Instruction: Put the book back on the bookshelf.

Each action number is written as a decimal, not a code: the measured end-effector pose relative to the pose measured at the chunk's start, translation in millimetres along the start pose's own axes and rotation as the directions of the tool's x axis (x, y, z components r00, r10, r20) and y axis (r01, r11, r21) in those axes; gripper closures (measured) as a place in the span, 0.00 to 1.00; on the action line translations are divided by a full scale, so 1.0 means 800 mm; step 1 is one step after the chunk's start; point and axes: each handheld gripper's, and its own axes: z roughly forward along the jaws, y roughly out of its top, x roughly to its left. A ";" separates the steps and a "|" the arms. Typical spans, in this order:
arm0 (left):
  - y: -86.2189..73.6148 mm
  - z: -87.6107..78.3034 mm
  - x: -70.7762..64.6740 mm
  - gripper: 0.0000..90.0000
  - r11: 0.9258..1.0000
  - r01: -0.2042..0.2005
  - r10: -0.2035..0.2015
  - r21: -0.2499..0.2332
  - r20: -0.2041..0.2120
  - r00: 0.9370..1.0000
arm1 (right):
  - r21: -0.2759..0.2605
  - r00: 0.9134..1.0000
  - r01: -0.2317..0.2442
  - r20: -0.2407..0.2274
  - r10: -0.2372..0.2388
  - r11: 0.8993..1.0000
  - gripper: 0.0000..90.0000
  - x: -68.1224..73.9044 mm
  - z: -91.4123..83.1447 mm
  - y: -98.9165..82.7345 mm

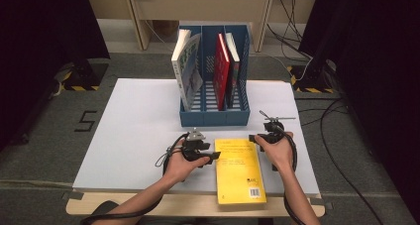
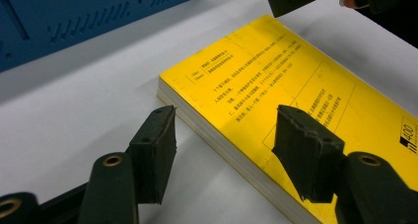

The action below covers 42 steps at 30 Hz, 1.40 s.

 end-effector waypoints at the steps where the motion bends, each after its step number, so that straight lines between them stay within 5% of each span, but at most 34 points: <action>1: 0.000 0.001 0.000 0.45 1.000 0.000 0.000 0.001 0.001 1.000 | 0.008 1.000 -0.003 -0.005 0.003 1.000 0.63 0.000 0.001 0.000; 23: -0.002 0.019 -0.006 0.45 0.999 0.004 -0.005 0.038 0.014 1.000 | 0.059 0.995 -0.063 -0.068 0.067 0.996 0.58 -0.009 0.020 0.001; 42: 0.000 0.022 -0.007 0.45 0.999 0.003 -0.003 0.049 0.014 1.000 | 0.102 0.995 -0.038 -0.089 0.047 0.994 0.54 -0.010 0.023 0.008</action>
